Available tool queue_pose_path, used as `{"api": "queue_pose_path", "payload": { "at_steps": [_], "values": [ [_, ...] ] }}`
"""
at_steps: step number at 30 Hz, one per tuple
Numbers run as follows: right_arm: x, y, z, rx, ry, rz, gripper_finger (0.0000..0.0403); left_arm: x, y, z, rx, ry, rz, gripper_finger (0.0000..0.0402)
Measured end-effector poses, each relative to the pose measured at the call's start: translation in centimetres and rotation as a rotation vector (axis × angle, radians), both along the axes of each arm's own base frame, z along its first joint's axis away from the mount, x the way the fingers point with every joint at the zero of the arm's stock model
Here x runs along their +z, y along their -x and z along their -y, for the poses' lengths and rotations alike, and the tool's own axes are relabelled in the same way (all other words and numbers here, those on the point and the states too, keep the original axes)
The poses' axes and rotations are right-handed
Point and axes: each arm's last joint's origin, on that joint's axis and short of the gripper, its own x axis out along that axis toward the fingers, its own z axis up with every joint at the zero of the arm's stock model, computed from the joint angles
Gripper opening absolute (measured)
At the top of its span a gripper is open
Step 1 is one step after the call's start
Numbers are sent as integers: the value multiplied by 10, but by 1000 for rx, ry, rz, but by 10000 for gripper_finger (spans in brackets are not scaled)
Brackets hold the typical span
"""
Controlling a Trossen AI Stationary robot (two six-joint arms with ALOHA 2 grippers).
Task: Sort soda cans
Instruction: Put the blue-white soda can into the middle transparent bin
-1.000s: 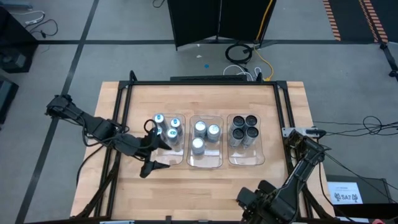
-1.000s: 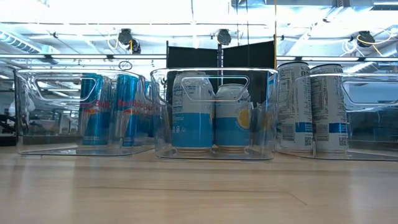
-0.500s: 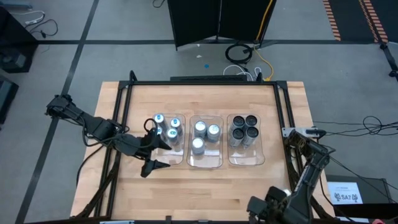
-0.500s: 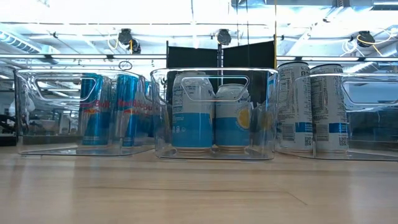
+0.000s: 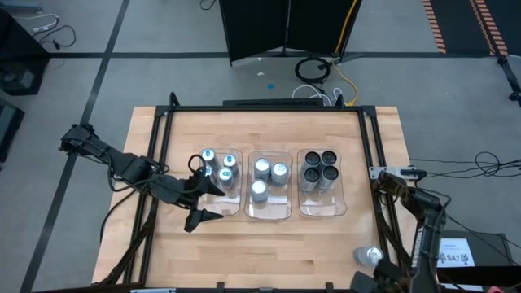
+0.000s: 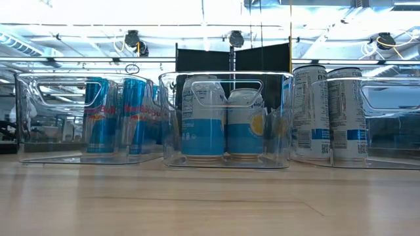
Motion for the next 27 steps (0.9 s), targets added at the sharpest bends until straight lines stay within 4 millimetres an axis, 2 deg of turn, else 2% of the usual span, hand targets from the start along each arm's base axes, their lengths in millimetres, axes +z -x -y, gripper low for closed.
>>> {"api": "queue_pose_path", "payload": {
  "at_steps": [8,11,18,22,27],
  "values": [
    [-16,35,-24,162,33,-12,382,3,-3,2,3,16,37,350],
    [-16,44,-26,196,41,-11,382,3,-3,1,14,11,39,350],
    [-6,57,-25,472,30,33,382,3,-3,1,19,8,41,350],
    [3,59,-7,443,67,102,382,3,-4,0,46,-6,48,350],
    [-6,74,47,374,168,58,382,3,-4,-1,73,-21,55,350]
  ]
}}
